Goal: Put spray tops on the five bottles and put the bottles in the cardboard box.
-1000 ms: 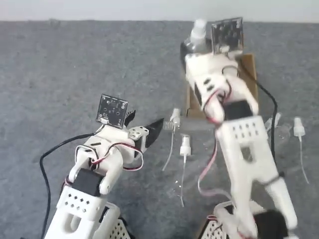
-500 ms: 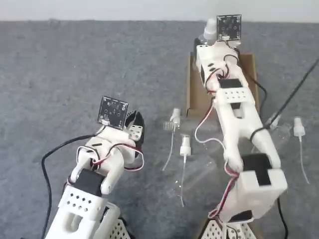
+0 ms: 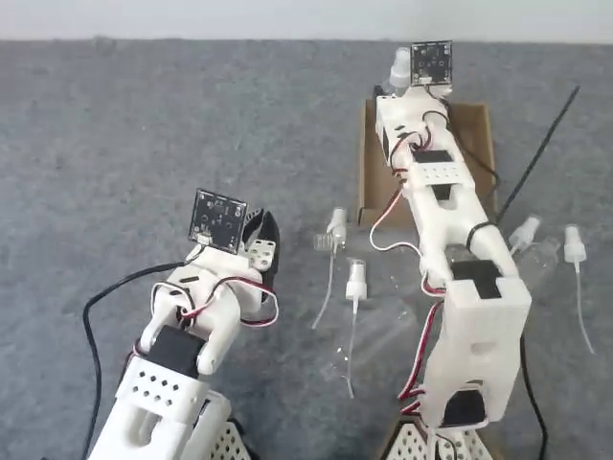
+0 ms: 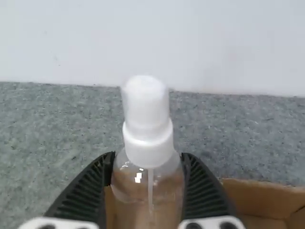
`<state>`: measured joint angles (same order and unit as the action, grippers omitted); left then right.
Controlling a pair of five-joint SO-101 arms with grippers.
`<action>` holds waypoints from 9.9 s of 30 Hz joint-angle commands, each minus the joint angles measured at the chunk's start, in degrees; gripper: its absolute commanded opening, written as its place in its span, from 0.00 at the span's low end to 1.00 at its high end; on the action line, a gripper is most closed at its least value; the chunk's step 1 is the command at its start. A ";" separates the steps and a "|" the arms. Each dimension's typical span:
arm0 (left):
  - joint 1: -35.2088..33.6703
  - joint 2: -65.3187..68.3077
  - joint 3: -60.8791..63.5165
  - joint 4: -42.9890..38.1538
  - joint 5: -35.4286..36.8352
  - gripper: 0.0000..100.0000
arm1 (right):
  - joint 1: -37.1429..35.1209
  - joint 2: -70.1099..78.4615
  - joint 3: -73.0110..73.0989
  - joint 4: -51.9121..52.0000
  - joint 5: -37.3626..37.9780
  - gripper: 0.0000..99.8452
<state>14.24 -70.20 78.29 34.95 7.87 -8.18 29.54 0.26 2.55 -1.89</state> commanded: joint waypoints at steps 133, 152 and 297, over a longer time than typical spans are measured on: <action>-0.44 -1.05 -0.75 -1.23 -0.35 0.01 | 31.87 -28.70 25.76 60.44 -7.03 0.26; 6.42 21.27 -20.18 16.35 -10.20 0.02 | 41.36 -25.54 29.80 59.82 46.51 0.04; -9.32 64.53 -32.13 16.35 -21.54 0.12 | 46.46 -30.11 39.82 49.98 51.08 0.04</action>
<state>4.75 -6.73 45.76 53.58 -12.88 36.92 -0.79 37.45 52.31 48.40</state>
